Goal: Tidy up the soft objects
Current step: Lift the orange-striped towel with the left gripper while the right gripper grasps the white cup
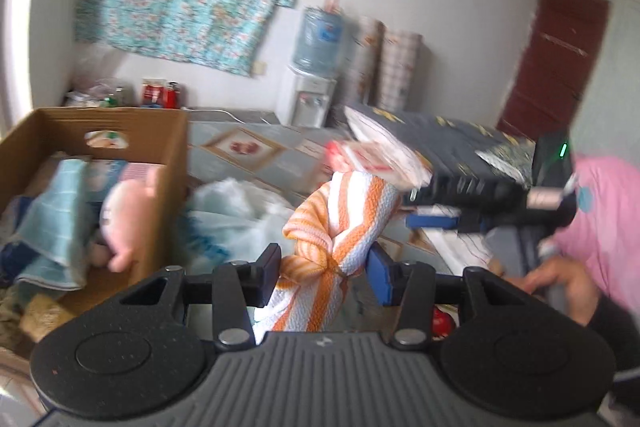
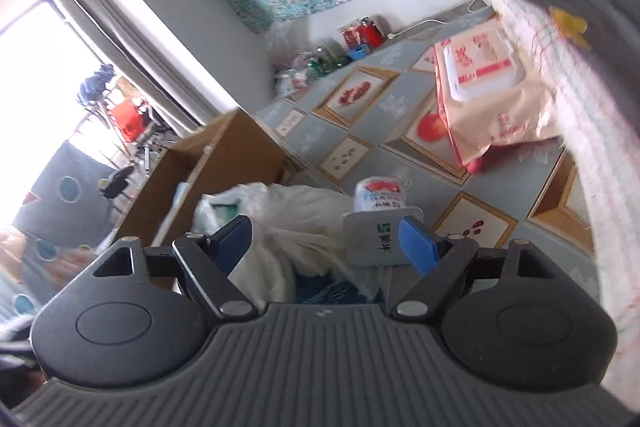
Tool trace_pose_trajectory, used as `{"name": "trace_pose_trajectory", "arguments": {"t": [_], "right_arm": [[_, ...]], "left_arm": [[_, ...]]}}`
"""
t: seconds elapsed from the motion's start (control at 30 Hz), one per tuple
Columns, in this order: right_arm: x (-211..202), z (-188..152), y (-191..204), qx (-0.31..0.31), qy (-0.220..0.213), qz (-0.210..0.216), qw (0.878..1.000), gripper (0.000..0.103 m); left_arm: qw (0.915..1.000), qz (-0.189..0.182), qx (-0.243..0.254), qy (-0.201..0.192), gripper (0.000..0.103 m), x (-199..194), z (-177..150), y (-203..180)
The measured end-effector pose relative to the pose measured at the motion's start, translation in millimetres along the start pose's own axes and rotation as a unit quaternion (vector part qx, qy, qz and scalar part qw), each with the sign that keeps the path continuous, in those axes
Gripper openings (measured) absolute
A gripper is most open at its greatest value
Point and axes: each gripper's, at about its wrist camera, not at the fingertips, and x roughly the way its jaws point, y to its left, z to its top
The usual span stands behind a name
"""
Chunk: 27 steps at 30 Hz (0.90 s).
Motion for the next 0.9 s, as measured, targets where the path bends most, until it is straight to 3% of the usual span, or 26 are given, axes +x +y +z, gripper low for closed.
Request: {"name": "trace_pose_trajectory", "arguments": {"t": [0.13, 0.47, 0.53, 0.63, 0.77, 0.9], "right_arm": [[33, -13, -8, -0.006, -0.001, -0.039, 0.999, 0.081], [70, -18, -24, 0.032, -0.022, -0.042, 0.998, 0.081], [71, -18, -26, 0.043, -0.027, -0.038, 0.998, 0.077], [71, -18, -28, 0.056, -0.035, -0.037, 0.997, 0.067], [69, -11, -28, 0.052, -0.031, -0.045, 0.997, 0.067], [64, 2, -23, 0.032, -0.016, -0.061, 0.998, 0.066]], "left_arm": [[0.9996, 0.015, -0.022, -0.007, 0.047, -8, 6, 21], [0.9968, 0.052, -0.054, -0.028, 0.047, -23, 20, 57], [0.9955, 0.065, -0.063, -0.027, 0.047, -28, 24, 67], [0.9916, 0.092, -0.09, -0.009, 0.047, -32, 29, 89], [0.9838, 0.131, -0.121, 0.023, 0.047, -34, 31, 120], [0.9797, 0.126, -0.147, 0.051, 0.047, -33, 29, 144]]}}
